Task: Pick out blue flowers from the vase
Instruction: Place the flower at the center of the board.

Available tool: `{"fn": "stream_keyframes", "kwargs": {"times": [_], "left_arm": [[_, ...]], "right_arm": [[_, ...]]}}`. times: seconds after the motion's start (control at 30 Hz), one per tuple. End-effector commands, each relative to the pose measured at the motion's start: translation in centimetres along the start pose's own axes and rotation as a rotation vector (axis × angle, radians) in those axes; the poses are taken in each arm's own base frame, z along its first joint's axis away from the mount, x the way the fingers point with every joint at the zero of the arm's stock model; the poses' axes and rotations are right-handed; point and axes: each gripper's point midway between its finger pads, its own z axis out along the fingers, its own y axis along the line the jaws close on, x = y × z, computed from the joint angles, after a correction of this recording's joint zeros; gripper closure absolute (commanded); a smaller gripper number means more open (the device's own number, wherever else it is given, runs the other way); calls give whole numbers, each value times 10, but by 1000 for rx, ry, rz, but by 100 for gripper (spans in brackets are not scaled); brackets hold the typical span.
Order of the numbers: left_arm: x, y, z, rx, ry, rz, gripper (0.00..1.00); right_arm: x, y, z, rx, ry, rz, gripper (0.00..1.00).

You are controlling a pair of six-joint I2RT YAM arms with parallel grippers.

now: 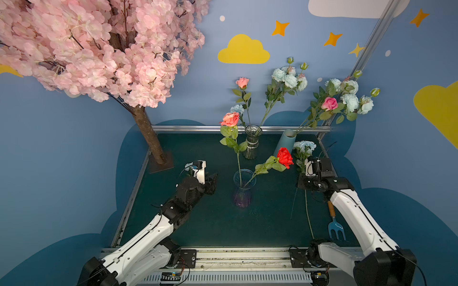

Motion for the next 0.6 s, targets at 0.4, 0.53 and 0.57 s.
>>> {"fn": "stream_keyframes", "kwargs": {"times": [0.4,0.53,0.57], "left_arm": [[0,1,2,14,-5,-18,47],[2,1,4,15,2,-18,47],[3,2,5,14,4,-16,47]], "right_arm": [[8,-36,75,252,384,-117,100],[12,-40,91,268,394,-105,100],[12,-42,93,276,388,-102,100]]}}
